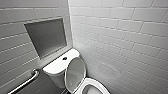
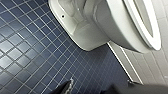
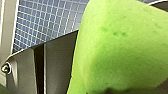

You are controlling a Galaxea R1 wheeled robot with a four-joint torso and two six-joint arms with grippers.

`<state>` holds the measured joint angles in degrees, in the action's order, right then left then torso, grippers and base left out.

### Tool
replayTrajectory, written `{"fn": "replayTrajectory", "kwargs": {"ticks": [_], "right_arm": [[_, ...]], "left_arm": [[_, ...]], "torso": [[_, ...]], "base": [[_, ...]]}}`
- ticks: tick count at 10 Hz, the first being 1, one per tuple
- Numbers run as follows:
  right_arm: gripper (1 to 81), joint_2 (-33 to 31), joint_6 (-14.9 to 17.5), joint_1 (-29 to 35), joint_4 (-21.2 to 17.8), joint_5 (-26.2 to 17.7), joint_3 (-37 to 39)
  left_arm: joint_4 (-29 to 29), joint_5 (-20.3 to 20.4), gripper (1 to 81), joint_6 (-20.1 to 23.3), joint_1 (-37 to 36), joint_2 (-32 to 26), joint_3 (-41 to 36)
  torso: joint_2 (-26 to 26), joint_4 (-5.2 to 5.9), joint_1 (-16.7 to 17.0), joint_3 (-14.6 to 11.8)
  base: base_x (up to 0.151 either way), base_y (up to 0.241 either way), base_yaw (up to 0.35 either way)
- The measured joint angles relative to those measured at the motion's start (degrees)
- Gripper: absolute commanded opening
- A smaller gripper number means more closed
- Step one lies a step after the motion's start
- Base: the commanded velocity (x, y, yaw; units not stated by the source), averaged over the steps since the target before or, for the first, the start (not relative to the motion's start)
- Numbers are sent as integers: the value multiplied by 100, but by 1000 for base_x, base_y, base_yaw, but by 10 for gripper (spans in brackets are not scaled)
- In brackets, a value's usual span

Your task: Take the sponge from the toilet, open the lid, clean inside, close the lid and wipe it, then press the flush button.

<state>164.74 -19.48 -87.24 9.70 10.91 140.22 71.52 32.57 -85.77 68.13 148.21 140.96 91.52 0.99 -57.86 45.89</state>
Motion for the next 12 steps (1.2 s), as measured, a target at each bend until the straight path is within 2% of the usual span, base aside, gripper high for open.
{"fn": "replayTrajectory", "kwargs": {"ticks": [3, 5, 8, 12], "right_arm": [[10, 83, 9, 52, 27, -6, 6], [10, 100, 13, 57, 43, -17, 72], [10, 254, 13, 57, 43, -20, 341], [10, 325, 13, 66, 44, -15, 471]], "left_arm": [[681, 35, 811, -2, 304, 680, 1276], [1047, 69, 811, -6, 449, 1137, 1694], [1491, 146, 811, -9, 703, 1284, 1781], [1530, 118, 811, -11, 607, 1303, 1855]], "torso": [[0, 0, 0, 0], [0, 0, 0, 0], [0, 0, 0, -2], [-129, 0, 88, -2]], "base": [[0, 0, 0], [0, 0, 0], [0, 0, 0], [0, 0, 0]]}}
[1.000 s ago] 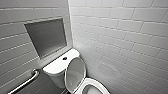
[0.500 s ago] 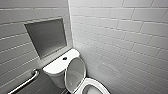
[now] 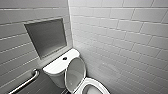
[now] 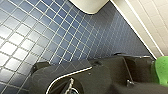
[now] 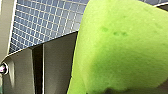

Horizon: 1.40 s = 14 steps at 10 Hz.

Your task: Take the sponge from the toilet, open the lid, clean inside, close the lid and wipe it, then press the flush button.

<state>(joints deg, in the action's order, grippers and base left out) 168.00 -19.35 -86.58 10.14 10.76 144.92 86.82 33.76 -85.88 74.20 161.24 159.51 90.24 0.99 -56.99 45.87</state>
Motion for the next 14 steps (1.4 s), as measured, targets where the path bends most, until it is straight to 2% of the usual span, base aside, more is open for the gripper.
{"fn": "replayTrajectory", "kwargs": {"ticks": [6, 9, 12, 14], "right_arm": [[10, 61, 2, 88, 0, 30, 15], [10, 67, 0, 91, 0, 41, 26], [10, 105, 2, 107, 0, 54, 39], [10, 168, 2, 102, 0, 39, 146]], "left_arm": [[522, -168, 811, -6, 158, 336, 168], [566, -518, 811, -4, 352, 552, 217], [574, -1179, 811, 35, 405, 835, 251], [581, -1191, 811, 38, 479, 940, 226]], "torso": [[-1272, 0, 815, 0], [-1913, 0, 1228, 0], [-2562, 0, 1646, 0], [-2931, 0, 1879, -40]], "base": [[0, 0, 0], [0, 0, 0], [0, 0, 0], [0, 0, 0]]}}
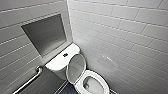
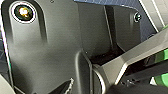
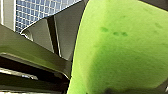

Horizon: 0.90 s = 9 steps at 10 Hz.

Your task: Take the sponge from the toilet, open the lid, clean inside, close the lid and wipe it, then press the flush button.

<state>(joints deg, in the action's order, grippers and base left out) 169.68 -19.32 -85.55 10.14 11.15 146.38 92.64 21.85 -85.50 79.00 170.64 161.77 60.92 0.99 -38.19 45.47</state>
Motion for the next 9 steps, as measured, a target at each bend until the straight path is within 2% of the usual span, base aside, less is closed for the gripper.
{"fn": "replayTrajectory", "kwargs": {"ticks": [2, 7, 9], "right_arm": [[10, 83, 0, 11, 2, 2, 166], [10, 234, 23, 9, 20, -44, 358], [10, 234, 23, -11, 20, -60, 373]], "left_arm": [[2, -60, 811, 0, -33, -13, 17], [2, -93, 811, 0, 44, -2, 17], [2, -369, 811, -18, 133, 0, 22]], "torso": [[-341, 0, 219, -262], [-1396, 0, 914, -1149], [-1725, 0, 1143, -1272]], "base": [[0, 0, 0], [0, 0, 0], [0, 0, 0]]}}
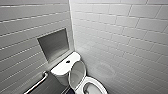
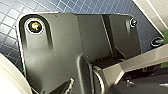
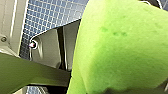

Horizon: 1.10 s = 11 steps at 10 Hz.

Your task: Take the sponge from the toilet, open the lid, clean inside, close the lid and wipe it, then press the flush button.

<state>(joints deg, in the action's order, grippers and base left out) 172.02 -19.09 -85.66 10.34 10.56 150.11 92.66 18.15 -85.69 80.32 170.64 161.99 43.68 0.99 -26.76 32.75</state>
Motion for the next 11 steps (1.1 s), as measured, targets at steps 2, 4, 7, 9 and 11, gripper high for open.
{"fn": "replayTrajectory", "kwargs": {"ticks": [2, 4, 7, 9, 11], "right_arm": [[10, 0, 0, -24, 0, -9, 20], [10, 2, 0, -4, 0, -9, 49], [10, 63, -1, -6, 0, -11, 118], [10, 124, -1, -22, 0, -9, 157], [10, 129, -1, -50, 0, -6, 204]], "left_arm": [[-5, -27, 811, -11, 134, 0, 6], [-83, -243, 811, -11, 258, 2, 6], [-780, -829, 811, 383, 451, 113, 26], [-1926, -1237, 811, 1902, 427, 194, 9], [-4038, -1596, 811, 4481, 427, 207, 11]], "torso": [[-129, 0, 79, -42], [-129, 0, 85, -46], [-131, 0, 88, -48], [-131, 0, 88, -48], [-131, 0, 88, -48]], "base": [[0, 0, 0], [0, 0, 0], [0, 0, 0], [0, 0, 0], [0, 0, 0]]}}
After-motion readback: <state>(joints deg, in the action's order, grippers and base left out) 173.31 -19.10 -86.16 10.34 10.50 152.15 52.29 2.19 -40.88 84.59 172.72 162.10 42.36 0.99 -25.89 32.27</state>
